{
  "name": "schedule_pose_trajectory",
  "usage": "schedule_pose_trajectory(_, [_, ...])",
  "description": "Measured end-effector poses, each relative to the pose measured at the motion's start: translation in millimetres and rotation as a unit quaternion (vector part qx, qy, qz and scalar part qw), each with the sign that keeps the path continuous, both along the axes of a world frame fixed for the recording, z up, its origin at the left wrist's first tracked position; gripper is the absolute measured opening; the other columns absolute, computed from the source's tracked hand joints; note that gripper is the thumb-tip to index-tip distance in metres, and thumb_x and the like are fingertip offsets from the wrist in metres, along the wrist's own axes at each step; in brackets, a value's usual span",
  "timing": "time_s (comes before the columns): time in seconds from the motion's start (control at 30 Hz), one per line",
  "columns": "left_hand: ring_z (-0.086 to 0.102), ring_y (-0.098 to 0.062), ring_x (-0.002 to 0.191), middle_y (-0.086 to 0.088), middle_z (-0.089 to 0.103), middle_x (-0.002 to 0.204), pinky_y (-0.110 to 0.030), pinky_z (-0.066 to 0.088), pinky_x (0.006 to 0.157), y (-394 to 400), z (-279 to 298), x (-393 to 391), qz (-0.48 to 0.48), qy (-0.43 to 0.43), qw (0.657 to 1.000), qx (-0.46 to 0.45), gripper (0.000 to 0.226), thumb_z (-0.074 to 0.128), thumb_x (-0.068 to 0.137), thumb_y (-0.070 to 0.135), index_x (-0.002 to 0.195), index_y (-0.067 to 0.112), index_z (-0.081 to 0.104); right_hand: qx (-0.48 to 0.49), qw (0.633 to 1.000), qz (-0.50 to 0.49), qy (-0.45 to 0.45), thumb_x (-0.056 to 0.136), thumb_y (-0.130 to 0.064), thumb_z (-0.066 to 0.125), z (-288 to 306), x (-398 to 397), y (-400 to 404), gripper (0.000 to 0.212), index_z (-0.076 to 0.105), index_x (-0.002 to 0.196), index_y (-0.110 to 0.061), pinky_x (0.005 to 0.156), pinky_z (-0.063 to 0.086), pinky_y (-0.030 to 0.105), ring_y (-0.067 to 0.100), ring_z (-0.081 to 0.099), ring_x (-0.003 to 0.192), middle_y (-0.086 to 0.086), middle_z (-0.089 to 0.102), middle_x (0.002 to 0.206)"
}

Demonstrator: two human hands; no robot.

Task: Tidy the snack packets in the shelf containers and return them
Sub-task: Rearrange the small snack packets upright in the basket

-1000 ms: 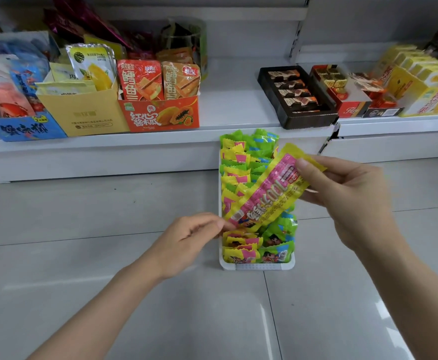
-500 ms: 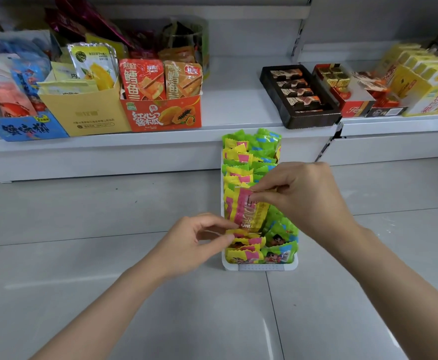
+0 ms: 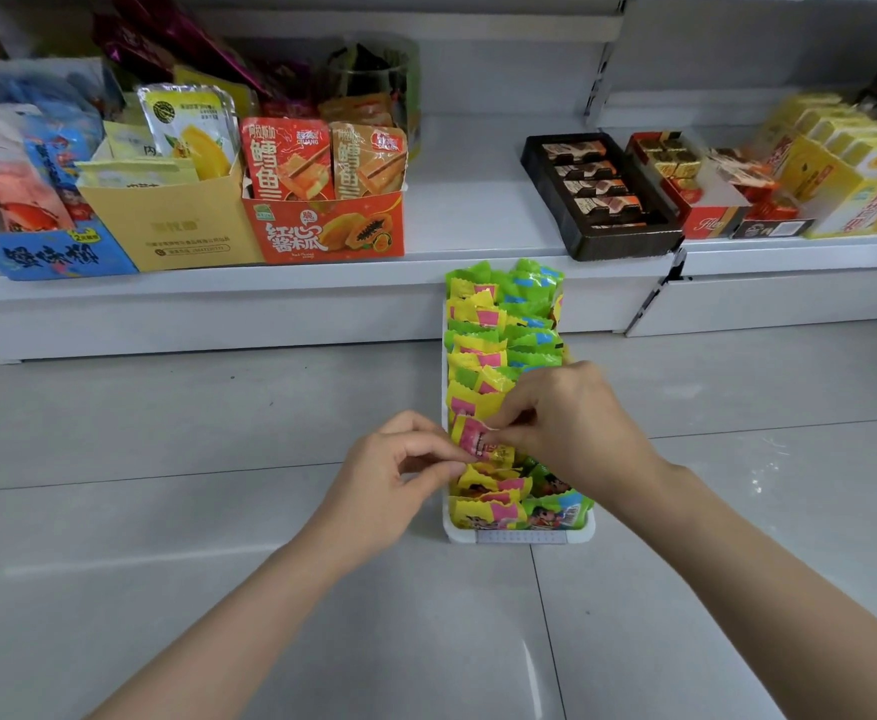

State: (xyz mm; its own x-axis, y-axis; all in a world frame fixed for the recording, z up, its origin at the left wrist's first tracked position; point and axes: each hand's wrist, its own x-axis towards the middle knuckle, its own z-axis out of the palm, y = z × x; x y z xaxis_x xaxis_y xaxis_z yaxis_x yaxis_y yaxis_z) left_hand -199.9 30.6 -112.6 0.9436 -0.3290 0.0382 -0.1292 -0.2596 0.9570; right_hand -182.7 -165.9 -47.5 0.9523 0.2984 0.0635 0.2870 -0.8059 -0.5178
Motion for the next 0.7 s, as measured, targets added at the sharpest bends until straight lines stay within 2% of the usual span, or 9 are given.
schedule_pose_trajectory(0.07, [0.062,-0.007,0.1,0.015,0.055,0.099,-0.015,0.047,0.091,-1,0,-1,0.011,-0.012,1.0,0.02,0.029,0.074,0.084,0.007,0.085,0.036,0.077,-0.016,1.0,0.016,0.018,0.077,-0.024,0.085,1,3,2,0.01,0.082,0.084,-0.018,0.077,0.051,0.032,0.015,0.068,0.077,-0.002,0.077,0.083])
schedule_pose_trajectory(0.17, [0.056,-0.001,0.107,0.01,0.052,0.109,-0.01,0.04,0.097,-1,2,0,0.023,-0.045,0.997,0.052,0.027,0.076,0.083,0.009,0.083,0.036,0.076,-0.017,1.0,0.013,0.011,0.075,-0.022,0.086,-1,1,-2,0.009,0.082,0.082,-0.02,0.075,0.051,0.028,0.009,0.066,0.072,-0.004,0.077,0.079])
schedule_pose_trajectory(0.3, [0.058,-0.001,0.113,0.017,0.057,0.115,-0.018,0.044,0.1,-1,2,-1,0.009,-0.051,0.998,0.039,0.025,0.074,0.085,0.012,0.082,0.037,0.075,-0.041,0.998,-0.005,0.045,0.08,-0.026,0.082,-7,1,0,0.01,0.082,0.089,-0.021,0.085,0.047,0.026,0.012,0.065,0.082,-0.004,0.077,0.087])
schedule_pose_trajectory(0.4, [0.06,-0.003,0.115,0.025,0.059,0.115,-0.022,0.047,0.1,-1,1,0,-0.005,-0.04,0.999,0.018,0.028,0.072,0.087,0.011,0.084,0.038,0.075,-0.058,0.996,0.005,0.063,0.08,-0.026,0.082,-2,6,-5,0.012,0.082,0.09,-0.02,0.079,0.052,0.025,0.011,0.066,0.078,-0.004,0.077,0.085])
schedule_pose_trajectory(0.5, [0.061,-0.005,0.116,0.025,0.06,0.115,-0.025,0.048,0.101,-2,-1,3,-0.008,-0.045,0.999,0.016,0.029,0.071,0.088,0.01,0.085,0.038,0.075,-0.057,0.997,0.006,0.047,0.079,-0.026,0.083,2,3,-7,0.01,0.082,0.088,-0.022,0.074,0.054,0.027,0.008,0.065,0.072,-0.006,0.077,0.081])
schedule_pose_trajectory(0.63, [0.061,-0.006,0.117,0.023,0.061,0.116,-0.027,0.047,0.102,-4,-5,4,-0.01,-0.051,0.998,0.018,0.021,0.072,0.088,0.009,0.087,0.029,0.078,-0.103,0.994,-0.004,0.042,0.085,-0.028,0.076,-3,0,5,0.012,0.08,0.095,-0.028,0.083,0.053,0.032,0.018,0.065,0.091,-0.004,0.077,0.09])
schedule_pose_trajectory(0.7, [0.062,-0.008,0.113,0.021,0.063,0.112,-0.031,0.049,0.101,-4,-6,5,-0.012,-0.042,0.999,0.011,0.021,0.071,0.088,0.008,0.087,0.028,0.077,-0.117,0.991,0.003,0.058,0.085,-0.028,0.076,1,1,4,0.011,0.08,0.095,-0.028,0.081,0.054,0.032,0.017,0.065,0.092,-0.005,0.076,0.09])
